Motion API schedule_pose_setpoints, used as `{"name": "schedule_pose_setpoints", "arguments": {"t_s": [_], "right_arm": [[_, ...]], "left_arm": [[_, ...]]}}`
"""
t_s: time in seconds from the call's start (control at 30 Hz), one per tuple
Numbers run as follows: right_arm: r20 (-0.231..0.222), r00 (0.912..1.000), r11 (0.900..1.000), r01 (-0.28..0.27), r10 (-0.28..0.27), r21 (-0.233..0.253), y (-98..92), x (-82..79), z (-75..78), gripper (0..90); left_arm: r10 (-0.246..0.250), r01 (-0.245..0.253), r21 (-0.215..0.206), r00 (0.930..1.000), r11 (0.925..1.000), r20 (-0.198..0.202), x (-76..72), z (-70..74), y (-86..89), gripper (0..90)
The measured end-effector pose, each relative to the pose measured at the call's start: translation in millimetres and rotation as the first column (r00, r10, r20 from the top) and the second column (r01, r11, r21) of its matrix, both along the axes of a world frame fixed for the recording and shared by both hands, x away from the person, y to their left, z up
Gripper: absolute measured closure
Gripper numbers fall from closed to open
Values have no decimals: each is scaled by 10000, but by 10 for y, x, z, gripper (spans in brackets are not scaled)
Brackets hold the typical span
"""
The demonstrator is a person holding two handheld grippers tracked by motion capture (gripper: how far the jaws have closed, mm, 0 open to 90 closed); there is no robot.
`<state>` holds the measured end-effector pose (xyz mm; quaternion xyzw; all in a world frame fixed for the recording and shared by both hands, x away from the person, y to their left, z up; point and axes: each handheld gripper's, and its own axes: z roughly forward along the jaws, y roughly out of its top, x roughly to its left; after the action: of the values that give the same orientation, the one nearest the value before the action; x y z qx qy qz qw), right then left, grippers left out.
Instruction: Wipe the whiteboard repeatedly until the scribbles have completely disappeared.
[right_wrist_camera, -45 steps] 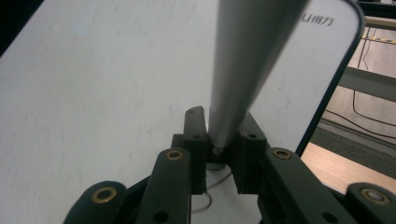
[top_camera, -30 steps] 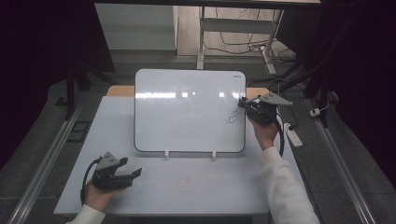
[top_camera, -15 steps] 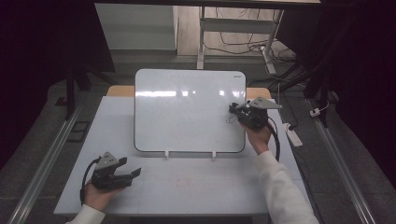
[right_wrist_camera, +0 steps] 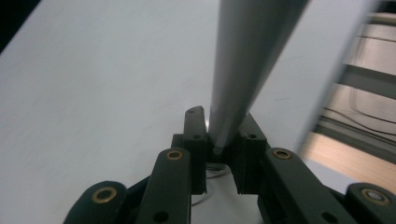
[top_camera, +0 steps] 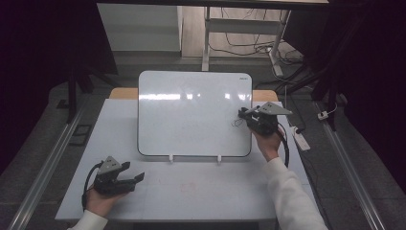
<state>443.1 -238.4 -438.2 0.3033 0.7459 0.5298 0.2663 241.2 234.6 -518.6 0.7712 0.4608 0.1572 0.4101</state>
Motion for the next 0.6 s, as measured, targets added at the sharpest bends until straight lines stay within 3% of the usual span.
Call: {"name": "schedule_pose_setpoints", "arguments": {"t_s": [0.07,0.13,0.17,0.23,0.3,0.4,0.47,0.5,0.6], "right_arm": [[-27,9980,9966,636,-635,519,-86,47,38,780],[-96,9976,9951,686,-681,715,-81,35,23,780],[-201,9991,9971,388,-376,652,-34,9,-7,780],[-243,9989,9992,-393,395,82,104,-67,-79,780],[14,9988,9979,-495,496,-418,140,-104,-90,780],[106,9985,9980,536,-540,337,-40,-31,-36,780],[12,9975,9950,706,-709,713,-104,-17,-38,780],[42,9975,9956,706,-710,613,-84,-45,-46,780],[-133,9997,9997,-222,220,-114,46,-134,-119,780]], "left_arm": [[-34,34,5,10000,10000,54,-10,11,-19,267],[-38,37,18,10000,10000,79,-11,16,-25,267],[-33,33,22,10000,10000,69,-6,12,-21,267],[26,-26,15,10000,10000,1,7,2,-11,267],[37,-37,17,10000,10000,-9,6,-1,-7,267],[-4,4,17,10000,10000,49,-13,8,-10,267],[10,-10,10,10000,10000,74,-16,13,-9,267],[19,-19,9,10000,10000,68,-13,11,-7,267],[18,-18,20,10000,10000,13,0,4,-6,267]]}}
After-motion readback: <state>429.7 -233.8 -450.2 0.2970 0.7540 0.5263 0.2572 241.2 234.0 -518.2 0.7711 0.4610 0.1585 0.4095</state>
